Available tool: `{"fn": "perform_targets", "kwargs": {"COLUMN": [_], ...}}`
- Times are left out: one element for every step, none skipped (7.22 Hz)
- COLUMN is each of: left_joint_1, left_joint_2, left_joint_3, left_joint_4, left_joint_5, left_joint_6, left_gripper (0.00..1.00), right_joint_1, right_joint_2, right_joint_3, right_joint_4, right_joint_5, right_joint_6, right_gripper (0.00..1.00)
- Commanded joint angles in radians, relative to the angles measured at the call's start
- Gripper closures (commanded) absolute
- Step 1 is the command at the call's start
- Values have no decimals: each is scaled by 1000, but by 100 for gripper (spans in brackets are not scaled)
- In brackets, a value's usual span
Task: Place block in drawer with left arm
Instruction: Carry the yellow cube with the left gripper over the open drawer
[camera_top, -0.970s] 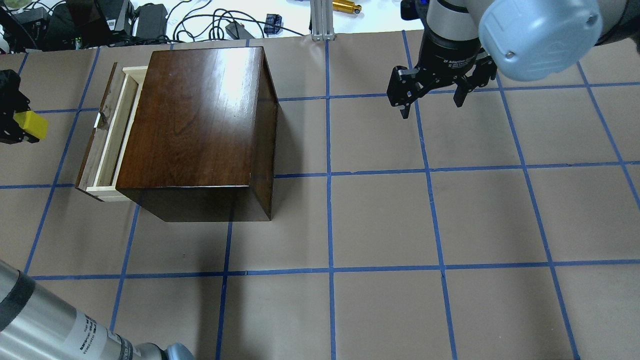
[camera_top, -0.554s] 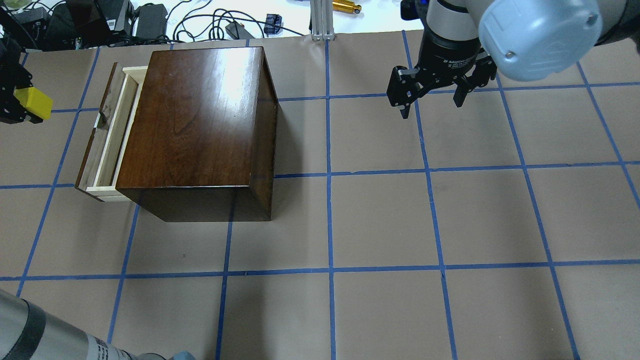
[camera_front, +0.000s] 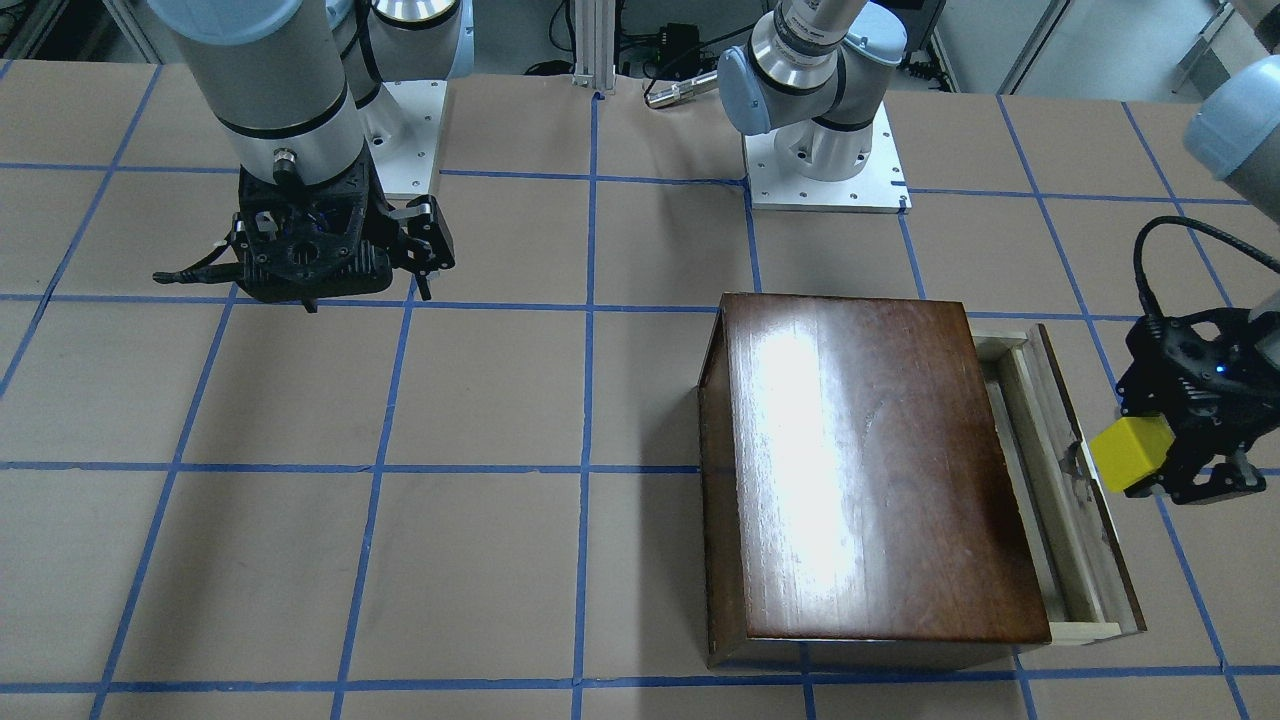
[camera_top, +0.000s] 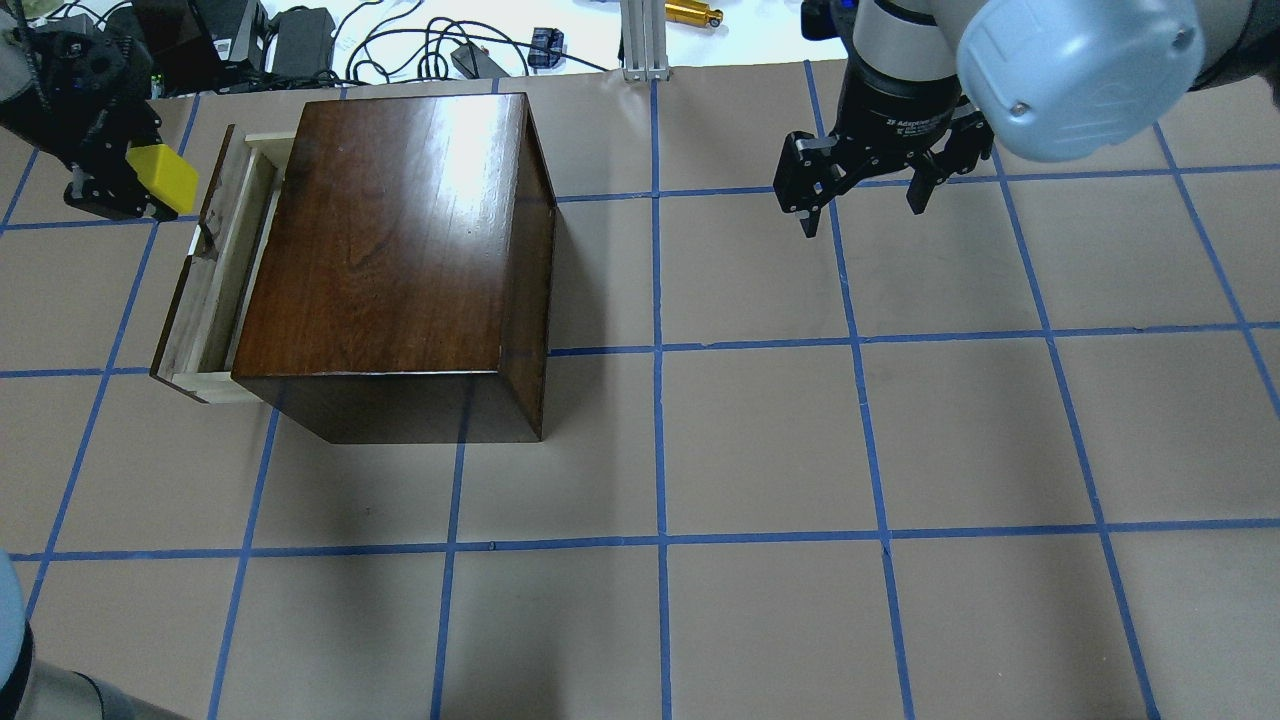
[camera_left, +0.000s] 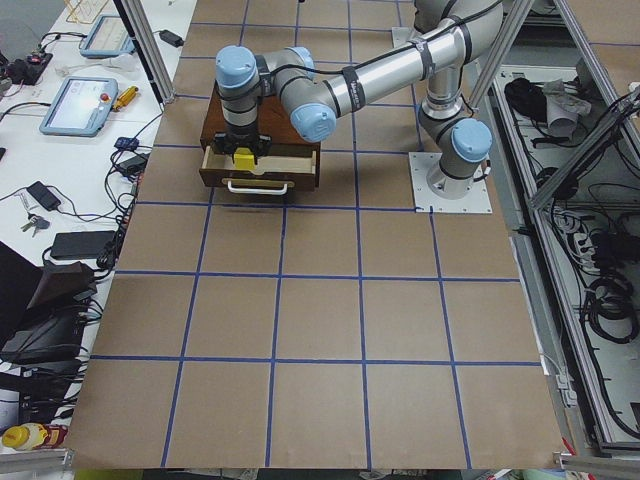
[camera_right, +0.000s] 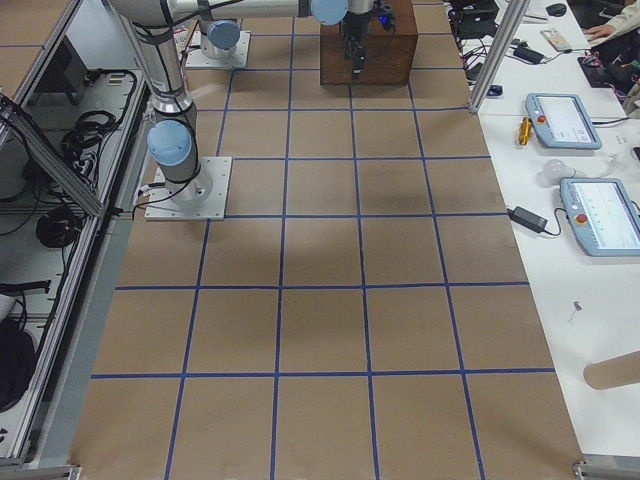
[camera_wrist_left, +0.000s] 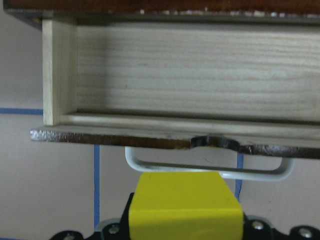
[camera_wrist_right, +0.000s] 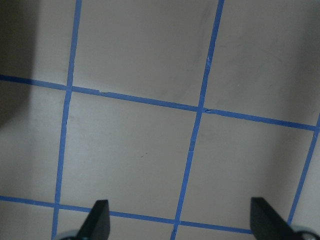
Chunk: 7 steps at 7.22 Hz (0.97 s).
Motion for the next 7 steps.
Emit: {"fn": "perform_targets", "kwargs": {"left_joint_1": [-59,-68,-70,-68,-68,-65,-64], "left_joint_2": [-17,-28,-28,-26,-26,-26,-26], "left_joint_3": [-23,-27,-50,-58,-60,-58,-60], "left_joint_4": [12,13,16,32,36,36,37], "left_joint_5": [-2,-2,-3,-3,-3,-3,-2], "left_joint_6": [-26,-26,-23,-20,-20,-19,-20], "left_gripper": [100,100,100,100,100,100,100], "right_joint_1": [0,0,0,0,0,0,0], "right_joint_2": [0,0,0,0,0,0,0], "right_joint_3": [0,0,0,0,0,0,0], "right_joint_4": [0,0,0,0,0,0,0], "right_joint_5": [-1,-1,-1,-1,-1,-1,-1], "right_joint_6": [0,1,1,0,1,0,1], "right_gripper": [0,0,0,0,0,0,0]}}
